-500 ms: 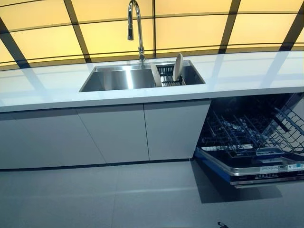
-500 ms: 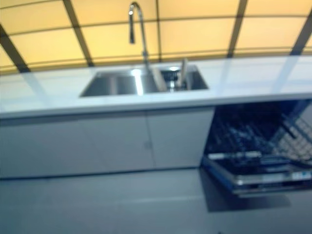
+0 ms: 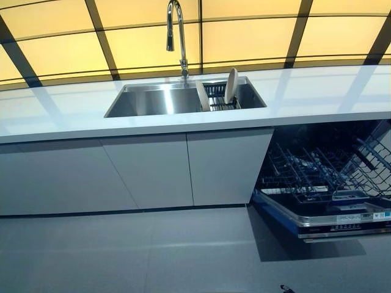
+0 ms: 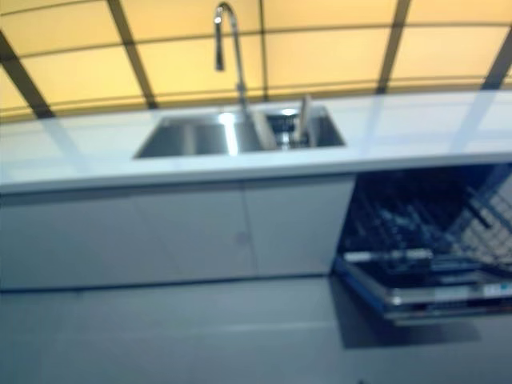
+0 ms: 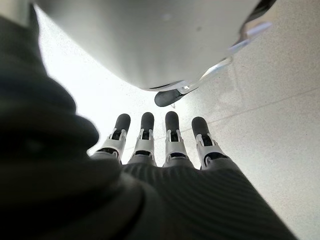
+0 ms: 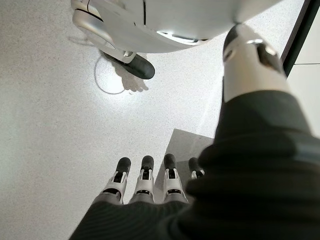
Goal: Take plates into dishwasher
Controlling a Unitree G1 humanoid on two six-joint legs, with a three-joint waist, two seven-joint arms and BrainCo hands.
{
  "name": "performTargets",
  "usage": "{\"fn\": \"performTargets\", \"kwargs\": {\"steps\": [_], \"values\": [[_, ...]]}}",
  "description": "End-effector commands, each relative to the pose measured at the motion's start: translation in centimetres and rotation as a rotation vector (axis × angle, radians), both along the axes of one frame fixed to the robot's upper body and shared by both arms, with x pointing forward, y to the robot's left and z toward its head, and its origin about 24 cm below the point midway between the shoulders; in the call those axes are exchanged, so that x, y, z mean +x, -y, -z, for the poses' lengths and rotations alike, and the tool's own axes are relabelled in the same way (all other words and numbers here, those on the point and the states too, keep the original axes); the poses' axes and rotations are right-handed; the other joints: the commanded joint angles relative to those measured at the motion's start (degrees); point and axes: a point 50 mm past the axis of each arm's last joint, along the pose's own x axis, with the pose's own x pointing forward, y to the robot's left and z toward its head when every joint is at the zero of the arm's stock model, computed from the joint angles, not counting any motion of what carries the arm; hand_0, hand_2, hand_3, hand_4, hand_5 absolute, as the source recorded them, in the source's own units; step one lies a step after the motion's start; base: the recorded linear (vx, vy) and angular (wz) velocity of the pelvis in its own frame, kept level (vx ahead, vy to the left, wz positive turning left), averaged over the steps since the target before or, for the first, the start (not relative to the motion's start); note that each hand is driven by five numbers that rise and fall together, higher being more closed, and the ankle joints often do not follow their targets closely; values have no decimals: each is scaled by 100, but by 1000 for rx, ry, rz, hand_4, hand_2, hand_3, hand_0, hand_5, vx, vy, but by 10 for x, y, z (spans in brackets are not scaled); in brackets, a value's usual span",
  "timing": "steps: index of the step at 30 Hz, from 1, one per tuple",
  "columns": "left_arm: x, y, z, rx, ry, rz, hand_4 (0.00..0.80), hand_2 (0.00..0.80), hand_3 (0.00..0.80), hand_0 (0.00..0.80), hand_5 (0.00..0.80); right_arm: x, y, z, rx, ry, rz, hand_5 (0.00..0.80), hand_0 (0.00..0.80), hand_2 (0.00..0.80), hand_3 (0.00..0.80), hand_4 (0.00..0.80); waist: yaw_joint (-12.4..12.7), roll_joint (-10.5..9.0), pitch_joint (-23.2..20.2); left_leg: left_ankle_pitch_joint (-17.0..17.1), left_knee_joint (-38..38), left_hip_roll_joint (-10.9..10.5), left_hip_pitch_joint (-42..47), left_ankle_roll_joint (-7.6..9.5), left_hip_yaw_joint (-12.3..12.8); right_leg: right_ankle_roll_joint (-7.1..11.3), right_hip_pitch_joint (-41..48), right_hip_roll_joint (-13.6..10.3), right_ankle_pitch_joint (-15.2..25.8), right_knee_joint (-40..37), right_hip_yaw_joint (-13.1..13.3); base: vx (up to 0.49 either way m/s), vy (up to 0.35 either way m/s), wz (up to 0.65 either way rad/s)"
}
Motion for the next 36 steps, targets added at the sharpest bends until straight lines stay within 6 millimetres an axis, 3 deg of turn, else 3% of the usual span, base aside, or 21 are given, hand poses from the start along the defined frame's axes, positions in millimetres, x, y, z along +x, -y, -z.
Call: {"fn": "performTargets", "kwargs": {"steps": [1,18,24,26,28,29,30,32,34,36], "values": [[15,-8,-3,37,0,71,0,0,0,0,0,32,-16,-1,15,51,-28,0,0,0,0,0,34,-340,267,-272,21,-432,100,419,171,326,277,-175,-413,223,178,0,0,0],[16,-9,-3,52,27,103,0,0,0,0,0,45,-16,-4,-17,64,-39,0,0,0,0,0,144,-312,425,-262,52,-436,133,475,58,266,235,-155,-558,457,140,6,-19,0],[28,-11,-5,105,94,121,0,0,0,0,0,49,-18,-4,8,51,-25,0,0,0,0,0,124,-367,593,-449,733,-403,-19,550,-125,88,15,-76,-858,1117,222,40,-99,2],[35,-13,-7,141,153,82,0,0,0,0,0,50,-17,-4,23,34,-36,0,0,0,0,0,144,-550,697,-587,1894,-304,-330,528,-49,-114,-16,-143,-924,1252,235,86,-144,9],[34,-13,-7,140,148,-6,0,0,0,0,0,50,-13,-5,15,21,-62,0,0,0,0,0,228,-589,856,14,3122,-209,-1191,414,-53,-303,25,-81,-981,1365,273,98,-117,12],[32,-13,-6,133,132,-40,0,0,0,0,0,50,-11,-6,-1,3,-82,0,0,0,0,0,284,-515,922,230,3114,-247,-1502,365,-41,-318,61,1,-1019,1421,305,186,9,6],[29,-12,-5,127,118,-75,0,0,0,0,0,48,-8,-6,-14,-13,-89,0,0,0,0,0,358,-384,989,544,2806,-274,-1658,254,-34,-288,158,112,-1080,1450,350,308,102,-12],[18,-13,-3,120,96,-123,0,0,0,0,0,41,-2,-5,-10,-44,-77,0,0,0,0,0,561,-48,1038,1368,1384,-98,-1903,-22,37,-167,608,410,-1253,1351,544,452,175,-23],[14,-14,-3,122,88,-126,0,0,0,0,0,39,0,-4,-9,-52,-82,0,0,0,0,0,686,-15,1046,1603,761,-89,-2000,-85,46,-119,885,419,-1334,1270,673,401,132,-27],[2,-16,-1,135,54,-147,0,0,0,0,0,38,4,-5,-14,-41,-63,0,0,0,0,0,928,-58,1005,1739,212,-182,-2298,-113,-112,-36,1423,319,-1727,1220,977,521,167,-53]]}}
